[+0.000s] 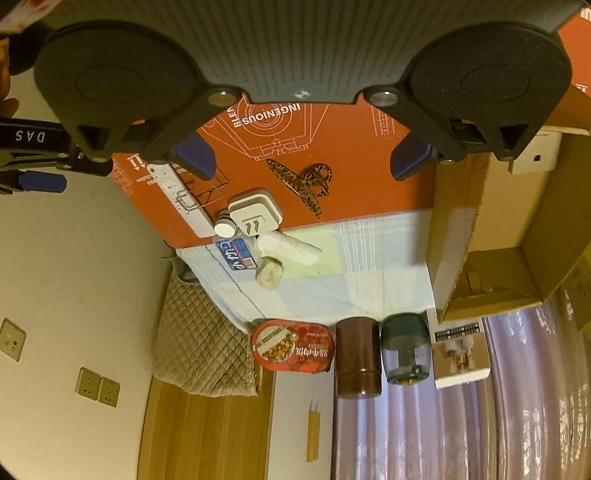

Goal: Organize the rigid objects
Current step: 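Move the right gripper to the wire rack while the left approaches the leopard clip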

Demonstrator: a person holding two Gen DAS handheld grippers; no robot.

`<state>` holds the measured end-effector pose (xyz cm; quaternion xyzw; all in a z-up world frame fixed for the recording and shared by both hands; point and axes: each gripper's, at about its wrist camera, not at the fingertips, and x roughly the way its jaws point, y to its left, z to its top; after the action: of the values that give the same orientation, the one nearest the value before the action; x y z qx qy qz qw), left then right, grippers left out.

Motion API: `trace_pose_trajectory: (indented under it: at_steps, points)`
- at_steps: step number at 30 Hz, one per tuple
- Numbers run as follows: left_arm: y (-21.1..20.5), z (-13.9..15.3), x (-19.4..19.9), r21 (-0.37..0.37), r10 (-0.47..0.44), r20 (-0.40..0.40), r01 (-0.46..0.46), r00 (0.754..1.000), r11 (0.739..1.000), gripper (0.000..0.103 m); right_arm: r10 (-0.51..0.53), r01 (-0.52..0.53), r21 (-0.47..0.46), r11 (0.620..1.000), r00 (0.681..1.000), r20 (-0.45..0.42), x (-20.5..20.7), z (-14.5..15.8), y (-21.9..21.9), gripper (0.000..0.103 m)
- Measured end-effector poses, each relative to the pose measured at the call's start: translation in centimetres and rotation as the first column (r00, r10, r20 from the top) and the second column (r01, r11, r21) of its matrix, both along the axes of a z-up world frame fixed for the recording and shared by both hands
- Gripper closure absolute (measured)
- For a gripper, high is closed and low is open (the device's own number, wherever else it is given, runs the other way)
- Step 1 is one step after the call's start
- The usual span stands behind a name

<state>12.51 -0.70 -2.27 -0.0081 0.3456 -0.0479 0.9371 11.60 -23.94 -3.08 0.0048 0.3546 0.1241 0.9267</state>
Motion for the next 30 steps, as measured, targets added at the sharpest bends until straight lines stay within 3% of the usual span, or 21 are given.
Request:
trace_pose_trajectory:
  at_steps: [12,22,30]
  points:
    - [0.2,-4.1,4.1,0.028,0.002,-0.062,0.000,0.998,1.000,0.004,0.117,-0.120,-0.032,0.992,0.990,-0.078,5.9,-4.1,2.3,0.022]
    - [0.0,-6.6,6.3,0.035,-0.015,-0.086,0.018,0.996,0.999,0.004,0.243,-0.245,-0.089,0.965,0.969,-0.035,10.1,-8.1,3.9,0.018]
    - [0.3,-8.0,7.5,0.029,-0.009,-0.097,0.012,0.995,0.999,0.004,0.247,-0.251,-0.100,0.963,0.968,-0.052,12.4,-10.3,4.5,0.018]
